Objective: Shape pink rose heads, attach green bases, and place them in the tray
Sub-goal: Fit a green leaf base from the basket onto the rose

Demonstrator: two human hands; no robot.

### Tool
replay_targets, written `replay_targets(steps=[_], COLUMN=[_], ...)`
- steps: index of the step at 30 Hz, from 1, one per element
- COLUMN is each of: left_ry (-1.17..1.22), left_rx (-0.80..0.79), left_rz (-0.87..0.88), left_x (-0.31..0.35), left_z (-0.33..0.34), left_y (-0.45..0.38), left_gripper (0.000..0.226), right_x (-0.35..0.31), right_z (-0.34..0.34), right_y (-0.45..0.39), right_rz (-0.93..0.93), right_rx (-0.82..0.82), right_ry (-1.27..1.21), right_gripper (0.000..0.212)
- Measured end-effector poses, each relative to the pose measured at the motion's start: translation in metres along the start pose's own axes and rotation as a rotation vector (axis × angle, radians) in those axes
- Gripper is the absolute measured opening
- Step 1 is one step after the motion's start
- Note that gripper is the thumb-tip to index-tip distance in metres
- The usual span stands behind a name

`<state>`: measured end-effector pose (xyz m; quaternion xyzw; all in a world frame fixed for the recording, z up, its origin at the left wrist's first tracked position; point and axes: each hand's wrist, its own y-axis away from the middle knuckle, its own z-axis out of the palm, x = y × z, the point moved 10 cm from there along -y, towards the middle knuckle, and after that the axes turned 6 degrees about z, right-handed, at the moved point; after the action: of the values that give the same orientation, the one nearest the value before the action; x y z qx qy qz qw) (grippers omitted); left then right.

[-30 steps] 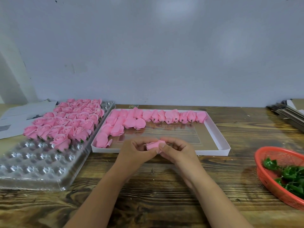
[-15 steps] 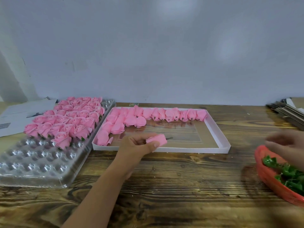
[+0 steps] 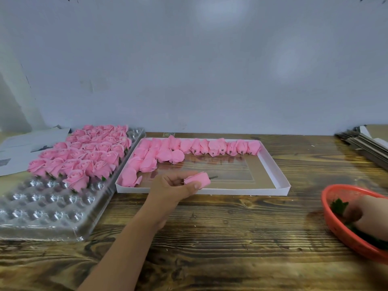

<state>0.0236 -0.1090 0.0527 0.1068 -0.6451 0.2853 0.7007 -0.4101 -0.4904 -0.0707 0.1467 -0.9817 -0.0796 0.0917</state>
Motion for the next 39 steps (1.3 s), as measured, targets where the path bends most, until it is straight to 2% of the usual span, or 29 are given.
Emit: replay_targets(steps=[1, 2, 3, 4, 5, 6, 7, 8, 10, 11, 13, 14, 17, 19, 22, 27, 31, 39], left_ry=[0.002, 0.001, 0.0, 0.0, 0.003, 0.006, 0.008, 0.008, 0.009, 0.01, 0.012, 0.012, 0.006, -0.002, -0.003, 0.005, 0.006, 0.009], left_rx=[-0.001, 0.001, 0.003, 0.005, 0.006, 0.006, 0.006, 0.006, 0.0, -0.007, -0.017, -0.017, -0.021, -0.024, -0.021, -0.016, -0.012, -0.012], left_rz=[-0.001, -0.002, -0.004, -0.007, -0.011, -0.012, -0.012, -0.01, -0.011, -0.013, -0.013, -0.013, -0.014, -0.012, -0.027, -0.041, -0.04, -0.062], left_x=[0.0, 0.0, 0.0, 0.0, -0.001, -0.001, -0.001, 0.0, 0.001, 0.001, 0.001, 0.001, 0.0, 0.0, -0.001, -0.001, -0.002, -0.007], left_z=[0.0, 0.0, 0.0, -0.001, -0.001, -0.001, -0.001, -0.001, 0.0, 0.001, 0.002, 0.002, 0.002, 0.002, 0.001, 0.001, 0.001, -0.001], left_y=[0.0, 0.0, 0.0, 0.001, 0.001, 0.001, 0.001, 0.001, 0.001, 0.001, 0.002, 0.002, 0.002, 0.002, 0.001, 0.002, 0.002, 0.001], left_gripper=[0.025, 0.024, 0.023, 0.023, 0.023, 0.023, 0.023, 0.023, 0.023, 0.023, 0.024, 0.024, 0.024, 0.024, 0.025, 0.025, 0.025, 0.028], right_x=[-0.041, -0.043, -0.058, -0.055, -0.044, -0.038, -0.031, -0.025, 0.005, 0.017, 0.024, 0.027, 0.031, 0.03, 0.025, -0.006, -0.024, -0.03], right_z=[-0.001, -0.009, -0.015, -0.022, -0.019, -0.024, -0.032, -0.05, -0.053, -0.046, -0.043, -0.042, -0.052, -0.059, -0.065, -0.098, -0.109, -0.113], right_y=[0.003, 0.004, -0.002, -0.005, -0.007, -0.002, -0.002, -0.012, -0.016, -0.021, -0.035, -0.039, -0.037, -0.031, -0.017, 0.024, 0.043, 0.056], right_rz=[-0.012, 0.048, 0.018, -0.042, -0.041, -0.059, -0.053, -0.002, 0.112, 0.146, 0.096, 0.078, 0.043, 0.035, 0.08, 0.072, 0.081, 0.132], right_rx=[-0.11, 0.043, 0.117, 0.061, -0.068, -0.054, -0.007, 0.117, 0.196, 0.178, 0.216, 0.232, 0.347, 0.356, 0.352, 0.48, 0.495, 0.427], right_ry=[-0.112, -0.121, -0.153, -0.14, -0.125, -0.04, -0.069, -0.033, -0.17, -0.27, -0.336, -0.339, -0.329, -0.319, -0.388, -0.434, -0.467, -0.63], right_gripper=[0.032, 0.027, 0.02, 0.018, 0.017, 0.016, 0.015, 0.013, 0.009, 0.01, 0.032, 0.036, 0.035, 0.026, 0.032, 0.036, 0.034, 0.024])
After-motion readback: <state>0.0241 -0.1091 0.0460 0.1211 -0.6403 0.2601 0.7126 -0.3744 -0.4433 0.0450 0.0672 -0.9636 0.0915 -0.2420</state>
